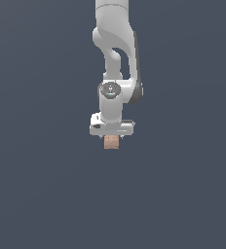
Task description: Pick up the object and move it to a goal position.
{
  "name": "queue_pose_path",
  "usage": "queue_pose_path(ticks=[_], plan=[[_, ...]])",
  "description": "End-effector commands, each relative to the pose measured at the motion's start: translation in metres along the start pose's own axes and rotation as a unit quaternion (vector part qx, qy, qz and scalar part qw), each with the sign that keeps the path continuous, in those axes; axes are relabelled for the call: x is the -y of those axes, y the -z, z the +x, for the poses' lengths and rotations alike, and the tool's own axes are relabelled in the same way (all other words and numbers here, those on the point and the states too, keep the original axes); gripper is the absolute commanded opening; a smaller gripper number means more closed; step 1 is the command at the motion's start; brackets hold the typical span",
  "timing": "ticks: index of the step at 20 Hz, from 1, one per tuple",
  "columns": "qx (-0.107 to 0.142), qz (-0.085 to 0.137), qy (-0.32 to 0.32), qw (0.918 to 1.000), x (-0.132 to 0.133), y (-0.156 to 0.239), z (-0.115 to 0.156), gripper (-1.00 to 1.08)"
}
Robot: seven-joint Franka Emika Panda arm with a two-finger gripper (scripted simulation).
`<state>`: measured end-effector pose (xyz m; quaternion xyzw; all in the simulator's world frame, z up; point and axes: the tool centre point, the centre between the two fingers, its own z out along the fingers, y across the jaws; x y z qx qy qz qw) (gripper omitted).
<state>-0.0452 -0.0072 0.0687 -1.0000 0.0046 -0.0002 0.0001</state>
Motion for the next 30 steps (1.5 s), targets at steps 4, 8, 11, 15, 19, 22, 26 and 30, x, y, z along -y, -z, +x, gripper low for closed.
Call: queue_pose_path(ticks=[4, 8, 11, 15, 19, 22, 26, 30], plan=[[0.000, 0.000, 0.000, 1.0000, 0.000, -0.023, -0.001, 1.00], [0.000, 0.000, 0.000, 1.0000, 0.000, -0.027, 0.000, 1.00], [0.000, 0.000, 0.000, 1.0000, 0.000, -0.027, 0.000, -1.00], [0.000, 0.000, 0.000, 1.0000, 0.000, -0.027, 0.000, -1.00], [0.000, 0.000, 0.000, 1.0000, -0.001, -0.026, 0.000, -1.00], [0.000, 0.000, 0.000, 1.0000, -0.001, -0.023, 0.000, -1.00], [0.000, 0.000, 0.000, 1.0000, -0.002, -0.011, 0.002, -1.00], [0.000, 0.000, 0.000, 1.0000, -0.005, 0.011, 0.006, -1.00]])
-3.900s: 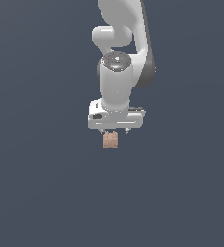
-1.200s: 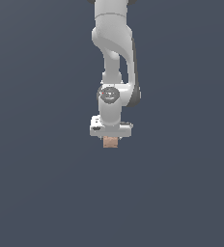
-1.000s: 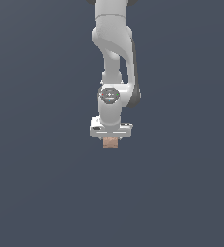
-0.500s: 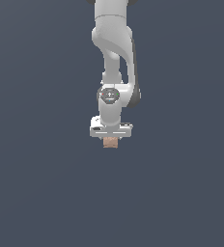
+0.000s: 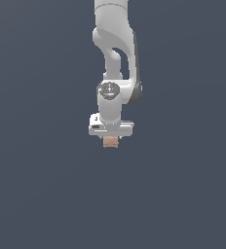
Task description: Pick up the object and move it to a goal position.
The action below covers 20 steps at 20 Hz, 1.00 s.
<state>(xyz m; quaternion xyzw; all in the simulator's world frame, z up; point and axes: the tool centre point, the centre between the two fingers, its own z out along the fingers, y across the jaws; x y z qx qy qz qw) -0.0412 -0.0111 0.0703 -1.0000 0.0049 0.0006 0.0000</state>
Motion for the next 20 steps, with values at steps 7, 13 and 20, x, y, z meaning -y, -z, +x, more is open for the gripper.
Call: queue_pose_path(ticks=[7, 13, 20], plan=[[-0.001, 0.000, 0.000, 1.0000, -0.008, 0.067, 0.012, -1.00], [-0.001, 0.000, 0.000, 1.0000, -0.016, 0.131, 0.023, -1.00], [-0.001, 0.000, 0.000, 1.0000, -0.025, 0.203, 0.037, -1.00]])
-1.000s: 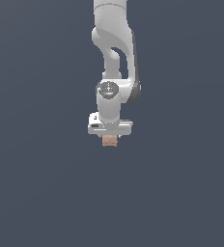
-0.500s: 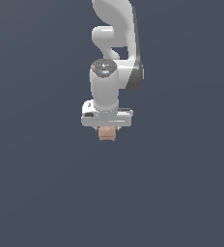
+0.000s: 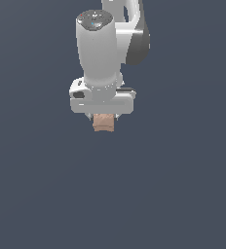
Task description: Pick up the object and move it to a goal position.
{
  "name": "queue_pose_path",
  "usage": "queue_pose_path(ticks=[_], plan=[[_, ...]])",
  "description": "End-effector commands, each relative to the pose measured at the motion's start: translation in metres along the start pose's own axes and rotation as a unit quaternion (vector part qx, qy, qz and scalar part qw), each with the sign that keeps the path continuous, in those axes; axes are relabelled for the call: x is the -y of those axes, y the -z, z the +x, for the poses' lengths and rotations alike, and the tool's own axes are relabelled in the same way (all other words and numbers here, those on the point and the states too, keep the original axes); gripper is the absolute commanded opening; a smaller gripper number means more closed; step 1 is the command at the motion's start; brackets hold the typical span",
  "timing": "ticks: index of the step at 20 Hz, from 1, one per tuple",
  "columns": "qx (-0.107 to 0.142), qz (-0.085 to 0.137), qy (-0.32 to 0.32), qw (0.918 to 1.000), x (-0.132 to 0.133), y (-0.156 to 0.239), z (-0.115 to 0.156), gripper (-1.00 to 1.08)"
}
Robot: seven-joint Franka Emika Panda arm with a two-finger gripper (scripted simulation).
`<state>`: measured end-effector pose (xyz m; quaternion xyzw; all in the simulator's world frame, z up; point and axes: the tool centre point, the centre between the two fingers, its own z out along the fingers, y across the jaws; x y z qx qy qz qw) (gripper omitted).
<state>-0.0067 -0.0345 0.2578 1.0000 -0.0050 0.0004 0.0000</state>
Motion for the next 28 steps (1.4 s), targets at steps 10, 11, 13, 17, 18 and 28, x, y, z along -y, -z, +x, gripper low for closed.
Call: queue_pose_path(ticks=[10, 11, 13, 17, 18, 28], plan=[[0.000, 0.000, 0.000, 1.0000, -0.014, 0.108, 0.023, -1.00], [0.000, 0.000, 0.000, 1.0000, -0.014, 0.115, 0.025, -1.00], [0.000, 0.000, 0.000, 1.0000, -0.016, 0.127, 0.028, -1.00], [0.000, 0.000, 0.000, 1.0000, -0.018, 0.146, 0.033, -1.00], [0.000, 0.000, 0.000, 1.0000, -0.019, 0.149, 0.034, -1.00], [0.000, 0.000, 0.000, 1.0000, -0.021, 0.164, 0.038, -1.00]])
